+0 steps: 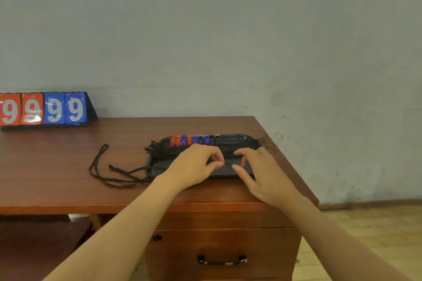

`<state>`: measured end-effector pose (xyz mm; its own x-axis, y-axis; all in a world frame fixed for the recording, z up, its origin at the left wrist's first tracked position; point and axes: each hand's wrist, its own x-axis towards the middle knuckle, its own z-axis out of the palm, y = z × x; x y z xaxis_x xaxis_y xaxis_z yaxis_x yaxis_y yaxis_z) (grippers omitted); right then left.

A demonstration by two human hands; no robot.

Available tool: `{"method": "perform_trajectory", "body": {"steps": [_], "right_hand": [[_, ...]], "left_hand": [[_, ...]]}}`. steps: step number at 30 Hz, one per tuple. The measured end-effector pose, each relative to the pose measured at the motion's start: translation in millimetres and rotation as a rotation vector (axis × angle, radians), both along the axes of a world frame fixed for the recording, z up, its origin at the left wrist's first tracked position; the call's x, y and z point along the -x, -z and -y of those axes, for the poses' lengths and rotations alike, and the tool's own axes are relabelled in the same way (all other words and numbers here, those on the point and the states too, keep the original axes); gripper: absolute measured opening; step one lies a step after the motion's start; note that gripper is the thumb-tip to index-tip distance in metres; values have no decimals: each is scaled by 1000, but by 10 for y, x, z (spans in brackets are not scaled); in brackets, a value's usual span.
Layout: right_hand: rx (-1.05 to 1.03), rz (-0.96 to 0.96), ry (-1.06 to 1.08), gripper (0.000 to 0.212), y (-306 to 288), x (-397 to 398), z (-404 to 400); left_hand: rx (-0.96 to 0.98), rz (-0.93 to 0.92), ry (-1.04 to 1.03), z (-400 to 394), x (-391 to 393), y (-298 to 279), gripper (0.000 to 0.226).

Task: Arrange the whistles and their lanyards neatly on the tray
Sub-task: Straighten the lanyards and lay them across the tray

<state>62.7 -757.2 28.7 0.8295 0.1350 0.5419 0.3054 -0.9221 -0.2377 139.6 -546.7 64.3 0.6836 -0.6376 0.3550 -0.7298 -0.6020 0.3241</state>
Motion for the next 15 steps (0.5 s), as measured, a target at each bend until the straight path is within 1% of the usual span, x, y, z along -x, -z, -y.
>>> {"method": "perform_trajectory", "body": {"steps": [4,9,12,15], "right_hand": [[40,45,-47,20,32,-42,21],[88,90,-75,26,41,-57,45],[131,137,-101,21,57,-57,54],[109,170,-91,15,72,-59,66]], "left_hand": [[28,-16,9,38,-3,54,15],[110,-40,31,30,16,72,18],[110,-26,49,64,44,73,21],[79,1,40,85,71,59,20]]}}
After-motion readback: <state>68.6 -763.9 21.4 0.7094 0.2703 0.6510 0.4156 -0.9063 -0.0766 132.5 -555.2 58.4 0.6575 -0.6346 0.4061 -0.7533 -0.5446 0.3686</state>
